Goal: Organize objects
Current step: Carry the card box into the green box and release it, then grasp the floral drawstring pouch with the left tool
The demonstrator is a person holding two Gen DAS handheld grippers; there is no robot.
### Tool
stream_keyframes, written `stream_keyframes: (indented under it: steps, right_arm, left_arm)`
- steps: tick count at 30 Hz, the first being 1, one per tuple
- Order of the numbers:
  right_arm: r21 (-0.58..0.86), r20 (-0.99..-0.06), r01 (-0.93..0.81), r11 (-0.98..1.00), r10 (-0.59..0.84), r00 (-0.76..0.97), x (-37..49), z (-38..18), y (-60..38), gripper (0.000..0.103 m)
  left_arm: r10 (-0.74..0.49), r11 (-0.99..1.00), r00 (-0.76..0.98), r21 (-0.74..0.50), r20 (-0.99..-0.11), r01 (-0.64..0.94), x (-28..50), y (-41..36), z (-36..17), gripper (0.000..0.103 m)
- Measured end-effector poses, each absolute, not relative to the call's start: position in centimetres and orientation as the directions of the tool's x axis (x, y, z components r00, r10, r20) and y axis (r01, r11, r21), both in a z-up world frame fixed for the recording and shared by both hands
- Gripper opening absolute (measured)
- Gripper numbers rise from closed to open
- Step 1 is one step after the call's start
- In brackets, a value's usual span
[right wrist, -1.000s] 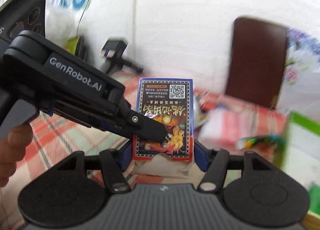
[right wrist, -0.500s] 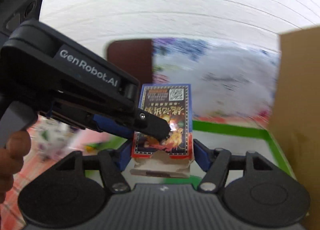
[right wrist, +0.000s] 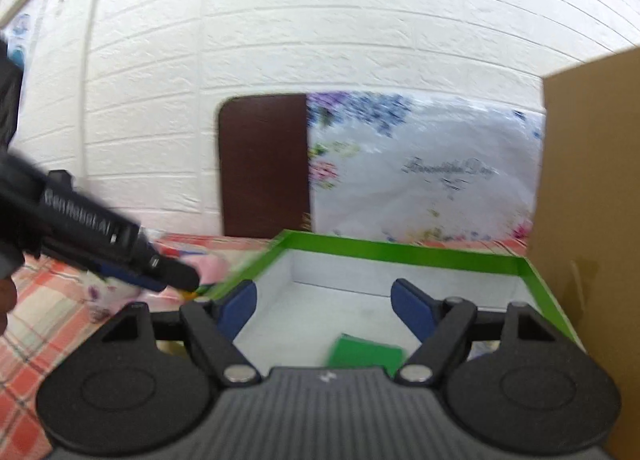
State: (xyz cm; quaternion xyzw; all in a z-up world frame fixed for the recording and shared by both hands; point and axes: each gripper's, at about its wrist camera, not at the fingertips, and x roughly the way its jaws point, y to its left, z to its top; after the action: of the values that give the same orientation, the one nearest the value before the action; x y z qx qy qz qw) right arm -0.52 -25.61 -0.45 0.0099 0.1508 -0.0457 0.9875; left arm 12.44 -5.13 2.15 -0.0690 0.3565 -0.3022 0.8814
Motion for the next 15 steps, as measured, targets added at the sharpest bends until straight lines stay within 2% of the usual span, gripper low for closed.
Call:
stream_keyframes:
  steps: [3,5,7,11,15]
  right_arm:
    - [0.005,-0.292,-0.01,1.0,0.011,0.956,0.2,0.2,-22.7,0.07]
    - [0.003,-0.32,-0.104,0.995,0.099,0.942,1.5,0.3,-20.3,0.065]
    - [0.0,-0.367,-0.188,0.982,0.175,0.914,3.2,0.0,-17.7,0.056]
    - [0.021,-0.439,-0.274,0.961,0.256,0.861,7.3,-1.2,-13.7,0.055]
    - [-0.011,-0.466,-0.285,0.959,0.247,0.85,11.5,-1.7,-11.4,0.056]
  left_arm:
    - [-0.505,0.863,0.602,-0.349,-0.618,0.365,12.8,-0.2,0.8,0.044]
    - [-0.462,0.886,0.622,-0.358,-0.632,0.295,13.0,2.6,0.0,0.043]
    - [-0.441,0.893,0.638,-0.38,-0.631,0.242,13.2,5.1,-0.3,0.043]
    - [-0.438,0.882,0.651,-0.435,-0.62,0.179,14.6,8.1,-0.6,0.043]
    - [-0.472,0.85,0.639,-0.506,-0.608,0.146,17.6,9.5,-0.9,0.06]
